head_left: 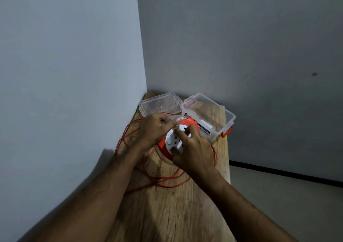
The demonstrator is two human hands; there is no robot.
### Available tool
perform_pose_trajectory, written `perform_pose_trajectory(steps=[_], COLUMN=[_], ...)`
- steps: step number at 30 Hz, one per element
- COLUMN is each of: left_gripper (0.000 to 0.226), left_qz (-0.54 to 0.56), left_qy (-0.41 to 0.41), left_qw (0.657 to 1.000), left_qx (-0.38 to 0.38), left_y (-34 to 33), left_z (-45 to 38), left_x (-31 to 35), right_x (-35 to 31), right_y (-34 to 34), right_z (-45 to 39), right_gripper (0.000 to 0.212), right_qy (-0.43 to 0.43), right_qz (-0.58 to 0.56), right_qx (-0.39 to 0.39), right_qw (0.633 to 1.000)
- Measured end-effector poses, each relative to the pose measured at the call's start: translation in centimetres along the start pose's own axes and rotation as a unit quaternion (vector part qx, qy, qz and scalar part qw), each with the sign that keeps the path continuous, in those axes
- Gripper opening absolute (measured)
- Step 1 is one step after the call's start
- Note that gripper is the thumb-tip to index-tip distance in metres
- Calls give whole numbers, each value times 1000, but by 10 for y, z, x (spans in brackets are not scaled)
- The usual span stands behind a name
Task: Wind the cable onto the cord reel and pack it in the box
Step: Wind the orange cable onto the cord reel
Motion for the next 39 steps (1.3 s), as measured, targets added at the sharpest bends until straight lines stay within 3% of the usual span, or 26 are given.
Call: perform_pose_trajectory(steps=[4, 6, 8, 10, 11, 12, 14, 16, 18, 21, 26, 30, 33, 36, 39], left_gripper=[54, 48, 51, 56, 55, 54, 49, 46, 49, 45, 44, 34, 36, 45, 31], left_qz=[1, 10, -7, -21, -20, -13, 5, 26, 43, 35, 60, 77, 86, 91, 57], left_qy=[9, 21, 13, 6, 11, 18, 39, 49, 38, 13, 6, -1, -14, -3, -29], left_qw=[999, 997, 996, 997, 997, 997, 997, 997, 998, 999, 998, 997, 996, 995, 997], left_qx=[39, 69, 83, 76, 75, 75, 68, 47, 24, 8, 24, 16, 16, 40, 47], left_y=[-1, 2, 5, 6, 8, 12, 20, 29, 36, 39, 36, 33, 31, 28, 30], left_z=[8, 14, 18, 19, 19, 18, 15, 9, 4, 1, 2, -2, -6, -8, -13], left_x=[-3, -3, 1, 1, -1, -4, -13, -20, -21, -17, -22, -21, -23, -22, -16], right_x=[17, 26, 32, 30, 24, 17, -1, -21, -33, -39, -48, -45, -34, -20, -8], right_y=[-2, -6, -21, -33, -31, -21, 6, 27, 21, 11, 0, -8, -4, -1, -16], right_z=[-2, -3, -4, -5, -5, -6, -5, 2, 6, 5, -1, -9, -17, -22, -26], right_gripper=[62, 62, 61, 46, 36, 25, 13, 24, 45, 59, 66, 63, 59, 58, 53], right_qy=[-115, -232, -340, -383, -366, -321, -162, -6, 54, 12, -18, -40, -133, -269, -373], right_qz=[-160, -256, -356, -407, -394, -350, -238, -121, -2, 83, 89, 45, -49, -226, -351], right_qx=[7, 37, 35, 24, 15, 10, 53, 78, 38, 19, 38, 53, 61, 87, 77], right_qw=[980, 938, 870, 829, 843, 880, 956, 990, 998, 996, 995, 997, 988, 932, 856])
Point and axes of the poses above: each hand's wrist, its own z-axis away from the middle knuckle, its own y-axis out of the back of the hand, x = y × z, the point moved 6 cm from there along -z, towards the middle knuckle, and after that the axes turned 8 degrees about -y, right-handed, at the moved point
